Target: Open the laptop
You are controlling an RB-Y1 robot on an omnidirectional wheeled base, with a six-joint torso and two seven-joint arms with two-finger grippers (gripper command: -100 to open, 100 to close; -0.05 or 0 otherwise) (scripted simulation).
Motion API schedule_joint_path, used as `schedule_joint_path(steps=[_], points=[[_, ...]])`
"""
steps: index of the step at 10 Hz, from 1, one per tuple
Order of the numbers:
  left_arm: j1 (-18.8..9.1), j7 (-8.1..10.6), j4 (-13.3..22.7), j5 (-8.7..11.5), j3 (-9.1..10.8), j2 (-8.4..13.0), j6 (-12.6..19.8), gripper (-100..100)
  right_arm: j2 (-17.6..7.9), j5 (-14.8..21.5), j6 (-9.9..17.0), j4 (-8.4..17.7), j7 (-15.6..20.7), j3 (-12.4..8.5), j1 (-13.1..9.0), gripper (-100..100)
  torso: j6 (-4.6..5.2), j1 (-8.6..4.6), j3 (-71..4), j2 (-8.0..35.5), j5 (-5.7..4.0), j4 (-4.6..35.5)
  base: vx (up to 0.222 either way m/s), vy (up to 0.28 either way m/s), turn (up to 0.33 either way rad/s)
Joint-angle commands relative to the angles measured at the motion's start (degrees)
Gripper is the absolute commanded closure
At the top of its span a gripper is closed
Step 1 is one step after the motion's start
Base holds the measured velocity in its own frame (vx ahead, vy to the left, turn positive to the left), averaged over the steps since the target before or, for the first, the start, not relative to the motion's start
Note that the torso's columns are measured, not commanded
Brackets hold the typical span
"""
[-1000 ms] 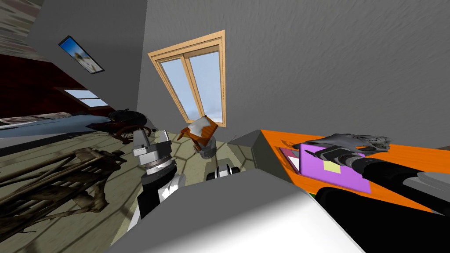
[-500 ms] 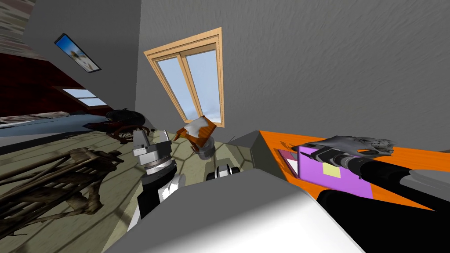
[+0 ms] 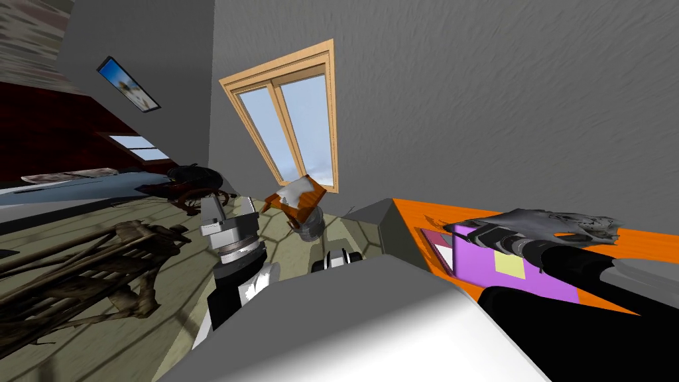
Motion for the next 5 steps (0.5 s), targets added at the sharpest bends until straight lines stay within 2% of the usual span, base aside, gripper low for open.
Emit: schedule_joint_path(steps=[1,5], points=[[0.00,0.00,0.00,0.00,0.00,0.00,0.00,0,-0.66,-0.13,-0.49,-0.56,-0.58,-0.09,2.33,100,0.00,-0.02,0.06,0.08,-0.01,0.03,0.054,-0.017,-0.020],[0.01,0.00,0.00,0.00,0.00,0.00,0.00,0,-1.97,-0.39,-1.49,-1.66,-1.72,-0.24,6.98,100,-0.11,-0.25,-0.07,-0.19,-0.14,-0.06,0.106,-0.057,-0.024]])
